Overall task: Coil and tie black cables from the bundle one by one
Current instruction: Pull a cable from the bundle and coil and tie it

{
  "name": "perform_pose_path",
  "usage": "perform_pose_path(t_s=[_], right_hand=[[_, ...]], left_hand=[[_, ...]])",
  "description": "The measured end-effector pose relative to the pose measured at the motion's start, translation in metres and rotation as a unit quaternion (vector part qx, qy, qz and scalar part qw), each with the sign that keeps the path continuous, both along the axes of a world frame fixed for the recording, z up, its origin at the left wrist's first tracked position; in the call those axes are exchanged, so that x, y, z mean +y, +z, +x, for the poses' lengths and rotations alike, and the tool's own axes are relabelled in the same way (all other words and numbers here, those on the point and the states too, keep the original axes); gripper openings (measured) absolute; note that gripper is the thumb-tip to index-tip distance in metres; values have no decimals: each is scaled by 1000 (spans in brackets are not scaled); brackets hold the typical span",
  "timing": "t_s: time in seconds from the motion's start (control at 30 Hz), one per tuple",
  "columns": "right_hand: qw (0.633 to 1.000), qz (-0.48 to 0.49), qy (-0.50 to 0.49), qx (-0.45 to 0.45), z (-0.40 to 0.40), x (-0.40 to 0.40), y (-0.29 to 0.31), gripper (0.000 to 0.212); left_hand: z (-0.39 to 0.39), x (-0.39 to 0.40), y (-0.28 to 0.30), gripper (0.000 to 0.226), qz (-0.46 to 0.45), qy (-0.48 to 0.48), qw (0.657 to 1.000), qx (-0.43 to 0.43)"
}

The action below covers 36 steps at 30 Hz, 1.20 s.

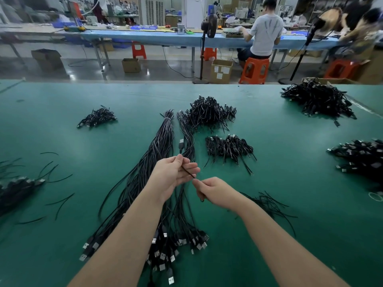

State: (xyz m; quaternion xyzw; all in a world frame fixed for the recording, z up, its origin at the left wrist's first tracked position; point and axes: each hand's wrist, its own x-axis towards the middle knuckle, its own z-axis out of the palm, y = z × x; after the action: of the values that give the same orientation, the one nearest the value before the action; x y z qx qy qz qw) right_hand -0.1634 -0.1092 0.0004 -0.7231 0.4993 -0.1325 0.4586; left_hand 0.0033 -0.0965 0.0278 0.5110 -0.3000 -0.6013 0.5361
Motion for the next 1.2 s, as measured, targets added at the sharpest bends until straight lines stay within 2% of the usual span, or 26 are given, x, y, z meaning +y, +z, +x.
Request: perform_pose_path(t_s=[0.13, 0.23, 0.33, 0.4, 0.43, 0.53, 0.63, 0.7, 0.8, 0.87, 1.0, 1.13, 1.2], right_hand=[[989, 108, -52, -82, -4, 0, 1, 56], [964, 205, -55, -160, -5, 3, 2, 53], [937, 272, -23, -218, -5, 3, 3, 50], [920, 294, -26, -258, -5, 0, 9, 41], [912, 294, -45, -281, -5, -2, 14, 38], [899, 280, -77, -328, -6, -11, 33, 46], [891, 289, -96, -338, -5, -18, 52, 33], [892, 278, -132, -333, -3, -22, 61, 28], [922, 220, -148, -282, 1, -24, 64, 15], [932, 186, -160, -268, 4, -21, 62, 13], [916, 132, -214, -313, 8, -14, 59, 20], [927, 57, -230, -290, 14, -5, 59, 12], [929, 41, -225, -290, 16, -1, 56, 14]], left_hand=[[-5, 5, 4, 34, -74, 1, 995, 61], [-11, 10, 11, 37, -132, -16, 985, 106], [-14, 15, 16, 37, -146, -52, 981, 113], [-15, 20, 20, 37, -140, -78, 979, 125], [-15, 23, 21, 38, -136, -92, 978, 131], [-21, 32, 18, 35, -131, -136, 976, 104], [-30, 39, 7, 34, -104, -150, 982, 56], [-38, 42, -4, 33, -90, -128, 987, 35], [-50, 41, -21, 34, -77, -74, 994, -2], [-55, 38, -28, 35, -60, -31, 998, -16], [-61, 35, -30, 36, -47, 28, 998, 6], [-63, 28, -37, 33, -12, 80, 997, 12], [-64, 23, -39, 32, 6, 105, 993, 46]])
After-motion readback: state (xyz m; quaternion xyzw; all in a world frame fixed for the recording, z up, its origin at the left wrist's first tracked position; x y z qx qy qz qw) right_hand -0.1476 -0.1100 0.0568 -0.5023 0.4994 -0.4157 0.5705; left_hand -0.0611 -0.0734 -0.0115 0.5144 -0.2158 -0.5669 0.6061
